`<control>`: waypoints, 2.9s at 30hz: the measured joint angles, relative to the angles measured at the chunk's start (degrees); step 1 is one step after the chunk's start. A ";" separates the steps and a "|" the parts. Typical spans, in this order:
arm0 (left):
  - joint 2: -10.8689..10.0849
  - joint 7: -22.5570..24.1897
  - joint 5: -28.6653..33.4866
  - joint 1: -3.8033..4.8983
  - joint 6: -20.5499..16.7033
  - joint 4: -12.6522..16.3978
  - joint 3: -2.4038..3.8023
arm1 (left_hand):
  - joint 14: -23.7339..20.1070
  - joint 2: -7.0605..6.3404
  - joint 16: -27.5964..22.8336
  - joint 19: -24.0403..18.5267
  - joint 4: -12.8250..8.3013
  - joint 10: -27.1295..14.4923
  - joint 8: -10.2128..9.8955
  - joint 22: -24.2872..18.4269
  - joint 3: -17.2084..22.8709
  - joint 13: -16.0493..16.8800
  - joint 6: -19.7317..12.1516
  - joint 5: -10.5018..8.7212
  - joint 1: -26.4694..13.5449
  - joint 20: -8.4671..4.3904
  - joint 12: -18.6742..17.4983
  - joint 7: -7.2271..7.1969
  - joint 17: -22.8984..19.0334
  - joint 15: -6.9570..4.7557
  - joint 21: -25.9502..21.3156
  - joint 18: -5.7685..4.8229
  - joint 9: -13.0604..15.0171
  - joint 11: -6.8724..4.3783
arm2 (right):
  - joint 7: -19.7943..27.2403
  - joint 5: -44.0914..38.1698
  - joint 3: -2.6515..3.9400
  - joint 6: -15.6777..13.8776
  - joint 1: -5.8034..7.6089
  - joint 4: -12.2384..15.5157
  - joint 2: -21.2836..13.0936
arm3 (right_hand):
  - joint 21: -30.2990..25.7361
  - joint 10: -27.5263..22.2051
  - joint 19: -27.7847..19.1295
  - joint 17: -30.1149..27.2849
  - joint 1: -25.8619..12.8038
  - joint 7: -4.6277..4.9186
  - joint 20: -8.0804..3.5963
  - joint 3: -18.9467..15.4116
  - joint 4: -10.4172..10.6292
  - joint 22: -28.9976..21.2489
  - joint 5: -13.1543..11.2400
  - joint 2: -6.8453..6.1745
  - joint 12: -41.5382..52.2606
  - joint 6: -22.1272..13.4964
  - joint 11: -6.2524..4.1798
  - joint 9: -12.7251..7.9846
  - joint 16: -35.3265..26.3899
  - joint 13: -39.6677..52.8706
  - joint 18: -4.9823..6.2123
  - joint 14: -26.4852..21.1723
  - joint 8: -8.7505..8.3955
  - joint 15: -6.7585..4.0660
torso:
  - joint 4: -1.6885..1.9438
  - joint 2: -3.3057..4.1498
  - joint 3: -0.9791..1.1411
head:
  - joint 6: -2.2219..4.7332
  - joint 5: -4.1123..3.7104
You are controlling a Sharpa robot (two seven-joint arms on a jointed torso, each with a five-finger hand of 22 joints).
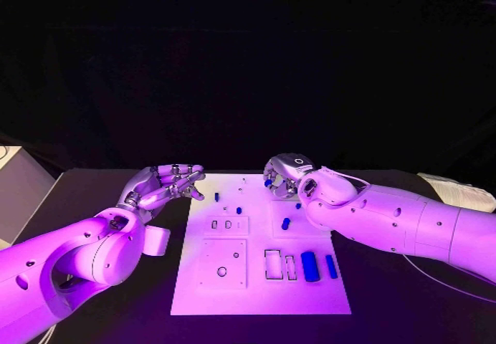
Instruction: Assemble the parts on the task board
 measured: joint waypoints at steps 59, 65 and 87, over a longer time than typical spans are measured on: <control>0.16 -0.33 -0.43 0.02 0.31 0.12 0.35 | -0.21 0.00 0.22 -0.35 -0.16 0.00 0.00 0.24 0.16 0.00 0.00 0.00 0.00 -0.07 0.00 0.00 0.04 -0.21 0.57 0.00 0.06 0.00 | -0.97 -0.35 0.23 -1.21 0.40 -11.35 12.01 | -0.01 0.00 0.00 0.45 -0.03 0.72 0.01 0.13 -0.13 0.01 0.19 -0.03 -0.58 -0.74 0.00 0.59 0.22 0.40 0.01 0.00 -0.05 0.01 | 0.54 1.60 -0.75 | 0.77 0.46; 0.17 -0.34 -0.45 0.02 0.31 0.12 0.37 | -0.21 0.00 0.22 -0.34 -0.16 0.00 0.00 0.24 0.16 0.00 0.00 0.00 0.00 -0.07 0.00 0.00 0.04 -0.21 0.57 0.00 0.06 0.00 | -1.03 -0.39 0.24 -0.87 0.45 -11.64 12.28 | -0.01 -0.12 0.00 0.45 -0.33 0.83 0.01 0.13 -0.13 0.01 0.17 -0.33 -0.58 -1.26 -0.13 0.93 0.22 1.60 0.01 0.00 -0.04 0.01 | 0.54 1.69 -0.76 | 0.67 0.68; 0.01 -0.38 -0.49 0.02 0.32 -0.21 0.41 | -0.21 0.00 0.22 -0.33 -0.32 0.00 0.00 0.33 0.32 0.00 0.00 0.00 0.00 -0.08 0.00 0.00 0.07 -0.20 0.57 0.01 0.10 0.00 | -0.91 -0.33 0.16 -1.78 0.39 -6.98 8.21 | -7.52 -12.72 -1.02 -6.38 4.71 1.00 1.67 -21.42 7.84 -6.57 -3.45 0.32 -2.19 -8.99 1.43 1.12 -1.55 -0.10 0.01 0.00 -5.80 1.67 | 0.20 1.73 -0.64 | 0.95 1.21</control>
